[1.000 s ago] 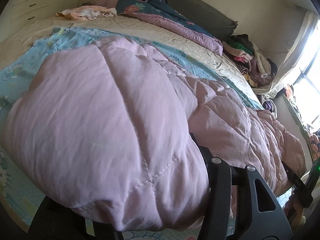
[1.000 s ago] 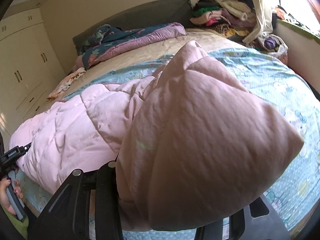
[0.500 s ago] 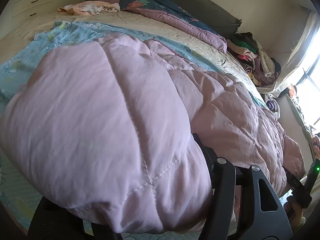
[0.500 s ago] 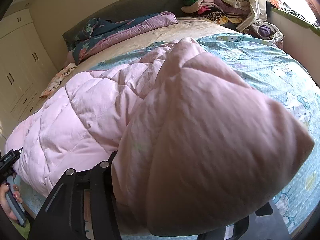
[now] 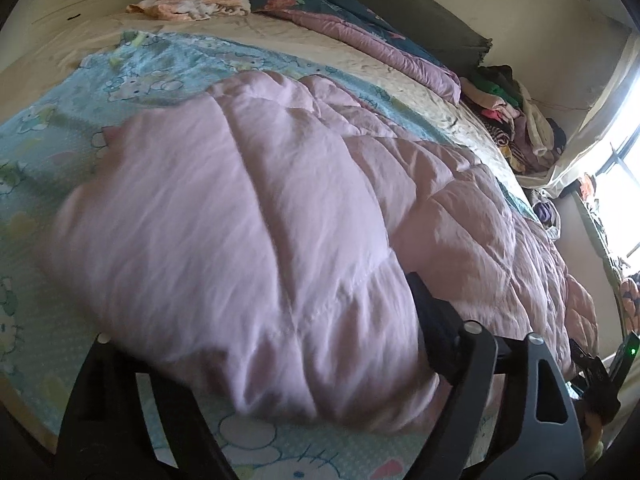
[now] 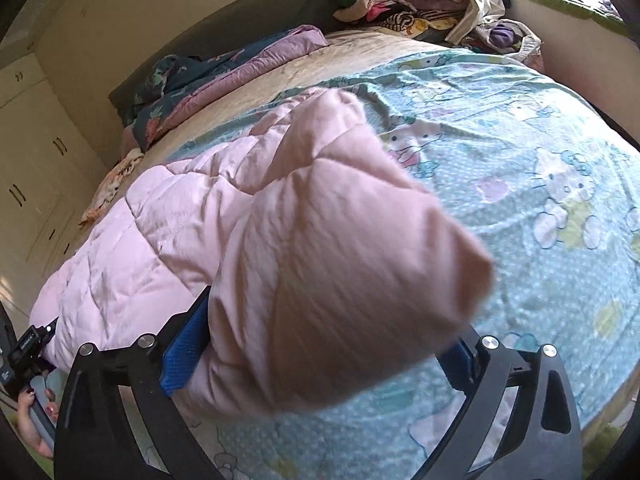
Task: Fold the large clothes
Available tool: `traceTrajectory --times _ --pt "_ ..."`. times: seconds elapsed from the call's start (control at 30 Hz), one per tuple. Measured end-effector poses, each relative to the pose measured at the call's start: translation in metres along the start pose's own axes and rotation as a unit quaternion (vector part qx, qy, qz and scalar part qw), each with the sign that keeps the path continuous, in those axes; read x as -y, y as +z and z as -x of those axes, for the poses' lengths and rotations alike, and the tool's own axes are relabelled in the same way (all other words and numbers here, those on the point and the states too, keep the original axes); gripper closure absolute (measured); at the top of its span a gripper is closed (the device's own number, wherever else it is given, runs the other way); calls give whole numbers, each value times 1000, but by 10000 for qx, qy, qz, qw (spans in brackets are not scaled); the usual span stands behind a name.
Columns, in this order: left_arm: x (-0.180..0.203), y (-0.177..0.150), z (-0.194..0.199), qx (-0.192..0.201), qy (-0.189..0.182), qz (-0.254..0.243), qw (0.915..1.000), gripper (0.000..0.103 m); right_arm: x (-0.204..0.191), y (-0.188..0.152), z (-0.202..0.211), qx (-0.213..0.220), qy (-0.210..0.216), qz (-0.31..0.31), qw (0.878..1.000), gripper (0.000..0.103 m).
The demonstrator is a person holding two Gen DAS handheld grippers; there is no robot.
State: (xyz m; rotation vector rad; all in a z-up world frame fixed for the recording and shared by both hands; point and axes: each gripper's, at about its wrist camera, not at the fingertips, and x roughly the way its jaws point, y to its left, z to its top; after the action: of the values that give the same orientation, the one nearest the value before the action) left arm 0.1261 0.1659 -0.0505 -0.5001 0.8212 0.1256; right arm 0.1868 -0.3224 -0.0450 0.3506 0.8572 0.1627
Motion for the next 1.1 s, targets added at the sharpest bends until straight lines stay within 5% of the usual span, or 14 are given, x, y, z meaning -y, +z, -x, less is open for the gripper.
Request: traceTrajectory --times 0.2,0.63,1.1 --pt "-4 -5 25 56 -7 53 10000 10 3 -3 27 239 -121 63 9996 6" --pt "18 -12 110 934 182 -542 9940 10 -26 -12 105 926 -72 630 9937 4" --pt "55 -36 155 1212 -161 -1040 9870 9 -91 -34 172 1457 229 1546 9769 4"
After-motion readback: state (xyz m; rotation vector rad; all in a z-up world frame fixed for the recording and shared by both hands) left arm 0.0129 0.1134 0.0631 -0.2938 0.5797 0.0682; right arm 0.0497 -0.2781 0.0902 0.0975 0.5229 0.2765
